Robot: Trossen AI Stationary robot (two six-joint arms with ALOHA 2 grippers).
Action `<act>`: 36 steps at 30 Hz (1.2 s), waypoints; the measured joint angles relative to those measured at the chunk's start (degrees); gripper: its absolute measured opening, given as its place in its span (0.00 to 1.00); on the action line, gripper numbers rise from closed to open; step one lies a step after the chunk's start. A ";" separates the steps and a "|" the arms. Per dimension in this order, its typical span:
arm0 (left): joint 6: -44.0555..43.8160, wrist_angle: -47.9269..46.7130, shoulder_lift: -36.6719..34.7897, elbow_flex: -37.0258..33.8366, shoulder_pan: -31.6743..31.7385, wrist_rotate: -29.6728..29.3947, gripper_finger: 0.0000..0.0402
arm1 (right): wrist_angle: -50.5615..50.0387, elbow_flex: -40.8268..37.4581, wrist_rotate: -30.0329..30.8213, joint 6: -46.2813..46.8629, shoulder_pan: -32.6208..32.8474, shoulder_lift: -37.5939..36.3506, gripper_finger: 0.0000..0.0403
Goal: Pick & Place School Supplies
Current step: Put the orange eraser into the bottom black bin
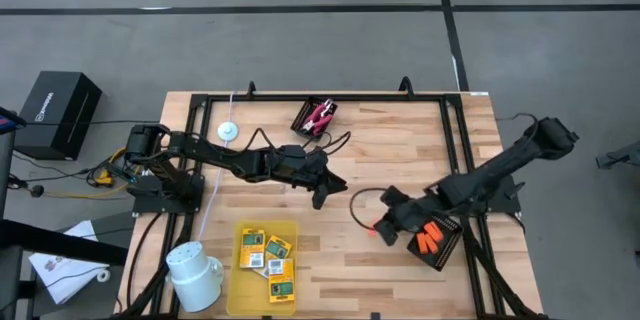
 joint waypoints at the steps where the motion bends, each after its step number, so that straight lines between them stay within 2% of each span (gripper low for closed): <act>1: 0.00 0.06 0.00 0.00 0.00 0.00 0.24 | 0.17 0.00 -1.39 -0.77 -0.98 0.60 0.00; 7: -0.04 -0.06 0.00 0.00 0.09 -0.01 0.24 | -0.28 0.00 -9.69 -5.65 -5.01 4.15 0.00; 15: 0.29 -5.23 0.00 0.02 0.50 -2.56 0.24 | -1.53 0.00 -15.83 -9.63 -7.43 8.21 0.00; 23: 0.44 -6.81 0.00 0.02 0.50 -2.58 0.24 | -6.65 0.00 -15.78 -15.77 -7.31 7.39 0.00; 29: 0.48 -7.08 -0.02 -0.41 1.30 -2.56 0.24 | -6.01 0.08 -15.76 -16.31 -7.32 7.82 0.00; 36: 0.03 -7.06 -0.02 -4.06 2.02 -2.58 0.24 | -6.03 -0.08 -15.89 -16.94 -8.59 10.22 0.00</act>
